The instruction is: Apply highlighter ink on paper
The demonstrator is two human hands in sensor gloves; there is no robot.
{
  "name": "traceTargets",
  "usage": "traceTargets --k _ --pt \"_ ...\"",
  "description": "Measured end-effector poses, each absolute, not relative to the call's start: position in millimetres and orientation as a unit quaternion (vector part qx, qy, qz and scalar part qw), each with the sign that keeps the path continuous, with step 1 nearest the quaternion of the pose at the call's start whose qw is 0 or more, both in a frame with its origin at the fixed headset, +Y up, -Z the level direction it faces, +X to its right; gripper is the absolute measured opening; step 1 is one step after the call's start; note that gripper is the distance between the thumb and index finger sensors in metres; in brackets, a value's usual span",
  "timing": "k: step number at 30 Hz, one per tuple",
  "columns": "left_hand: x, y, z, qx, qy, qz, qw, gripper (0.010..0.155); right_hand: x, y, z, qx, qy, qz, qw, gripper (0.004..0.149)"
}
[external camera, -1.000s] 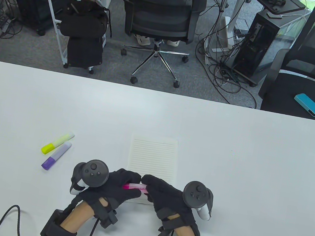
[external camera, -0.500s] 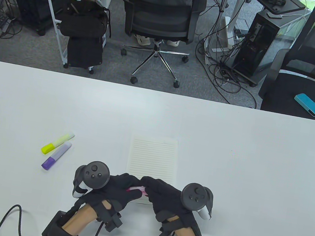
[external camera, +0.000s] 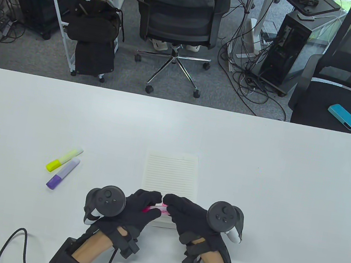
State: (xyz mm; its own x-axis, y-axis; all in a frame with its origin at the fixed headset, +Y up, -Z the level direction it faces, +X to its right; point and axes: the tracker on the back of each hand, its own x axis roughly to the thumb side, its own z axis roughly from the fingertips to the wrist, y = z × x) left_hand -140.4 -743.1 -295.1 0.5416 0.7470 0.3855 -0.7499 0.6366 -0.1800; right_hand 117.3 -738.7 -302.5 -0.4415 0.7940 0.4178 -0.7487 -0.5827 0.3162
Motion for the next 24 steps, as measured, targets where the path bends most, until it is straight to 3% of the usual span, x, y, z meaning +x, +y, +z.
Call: traceTargets --k 5,8,11,15,24 --pt "-156.0 -743.3 -300.9 0.02 -0.195 0.435 0.879 0.076 155.8 -735.8 -310.4 0.173 -0.022 0.894 0.412 0.041" --pt "-159.2 -744.2 -302.2 0.019 -0.193 0.442 0.876 0.075 183.3 -733.6 -311.3 0.071 -0.062 0.933 0.346 0.042" --pt "-158.0 -743.4 -301.1 0.019 -0.197 0.437 0.877 0.075 210.4 -736.8 -311.8 -0.031 -0.063 0.95 0.303 0.043" --pt "-157.5 -742.7 -300.2 0.021 -0.202 0.435 0.877 0.075 235.8 -745.1 -313.5 -0.111 -0.038 0.946 0.302 0.044" --pt "-157.3 -742.4 -301.1 0.011 -0.21 0.442 0.872 0.074 248.2 -753.2 -315.2 -0.182 0.028 0.943 0.276 0.046"
